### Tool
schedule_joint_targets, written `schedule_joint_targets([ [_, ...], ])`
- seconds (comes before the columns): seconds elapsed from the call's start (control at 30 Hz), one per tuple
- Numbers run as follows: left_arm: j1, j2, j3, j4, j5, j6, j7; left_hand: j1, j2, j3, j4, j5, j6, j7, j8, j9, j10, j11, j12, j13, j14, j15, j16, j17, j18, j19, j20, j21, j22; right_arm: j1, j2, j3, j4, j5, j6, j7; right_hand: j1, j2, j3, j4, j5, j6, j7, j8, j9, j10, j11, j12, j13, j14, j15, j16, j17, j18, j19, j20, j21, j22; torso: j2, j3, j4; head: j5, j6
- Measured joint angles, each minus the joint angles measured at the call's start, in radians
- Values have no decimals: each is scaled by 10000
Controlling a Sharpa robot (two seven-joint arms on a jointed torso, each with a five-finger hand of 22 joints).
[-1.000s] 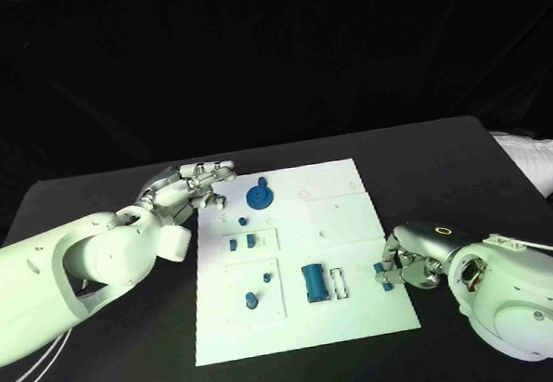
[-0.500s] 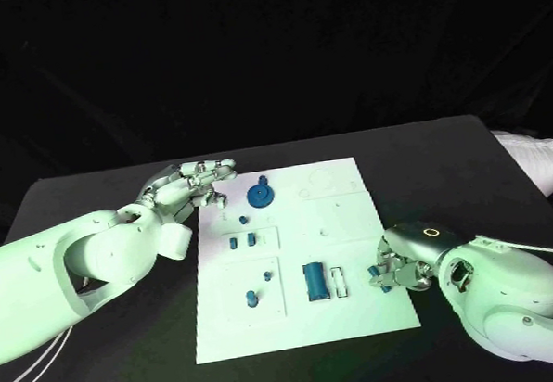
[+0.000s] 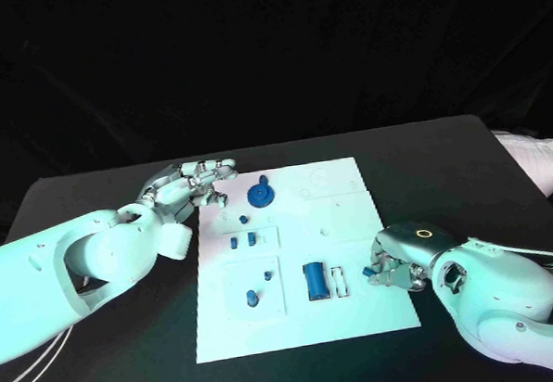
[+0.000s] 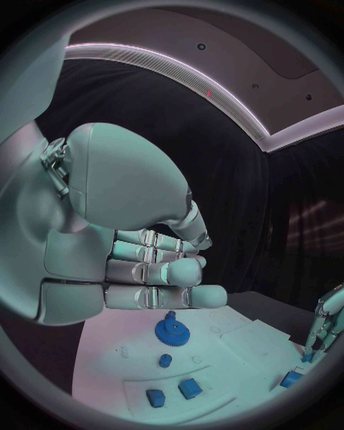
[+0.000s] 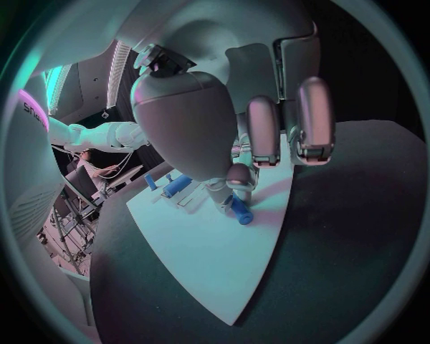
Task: Assemble the parts on the task board
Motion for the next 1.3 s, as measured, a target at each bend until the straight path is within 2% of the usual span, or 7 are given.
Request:
schedule_joint_targets([
  [0.13,-2,0,-1,0,-3,3,-1,0,0,0,0,0,0,0,0,0,0,0,0,0,0,0,0,0,-1,0,0,0,0,-54,-53,-45,75,80,-434,-3,171,-37,446,-132,108,-28,-6,-114,-202,0,-2,-108,-42,0,0,0,10,0,0,0,39,0,1,0,-8,5,20],
  [0.47,-6,0,-1,1,-7,10,-4,0,0,0,0,0,0,0,0,0,0,0,0,0,0,0,0,1,-1,0,0,1,0,-42,-238,-47,284,1629,-2318,16,43,78,1129,343,262,-85,41,-297,-199,-4,-3,-219,-77,0,0,0,-40,0,0,1,39,-1,-1,-4,-6,-20,48],
  [0.57,-7,-3,-1,3,-8,11,-5,0,0,0,0,0,0,0,0,0,0,0,0,0,0,0,0,1,-1,0,0,1,0,-37,-239,-47,321,2099,-2640,46,-169,-135,1398,411,444,-96,25,-318,-199,-4,-3,-220,-69,0,-1,0,-22,0,0,1,39,-1,2,-4,-2,-21,49],
  [0.73,-7,-6,-1,7,-10,11,-5,0,0,0,0,0,0,0,0,0,0,0,0,0,0,0,0,1,-1,0,0,1,1,-32,-185,-45,347,2722,-2935,100,-407,-372,1682,534,629,-38,77,-319,-191,-4,-4,-237,-6,0,-1,0,-7,0,0,1,39,-2,8,-4,-2,-20,40],
  [0.93,-7,-5,-1,12,-12,12,-6,0,0,0,0,0,0,0,0,0,0,0,0,0,0,0,0,-7,-1,0,0,1,1,-30,21,-44,287,3331,-3070,141,-725,-690,1927,718,1042,81,-6,-319,-111,71,-4,-189,17,-1,-2,0,10,-1,0,1,39,-2,11,-4,6,-16,24],
  [1.23,-8,-3,-1,18,-15,14,-12,0,0,1,1,0,0,0,0,0,1,0,0,0,0,0,0,-7,-1,0,0,1,2,-30,392,-47,70,3812,-2776,125,-1196,-951,1955,893,1565,194,-45,-379,-59,90,-22,-177,33,-2,-3,0,2,0,0,2,38,-3,13,-3,12,17,11],
  [1.3,-8,-2,-1,21,-15,15,-14,0,0,1,0,0,0,0,0,0,1,0,0,0,0,0,0,-7,-2,0,0,1,1,-30,465,-48,29,3852,-2674,113,-1240,-933,1955,894,1707,203,-54,-379,-61,90,-22,-177,40,-2,-3,0,7,-1,0,2,38,-3,13,-4,7,20,9],
])
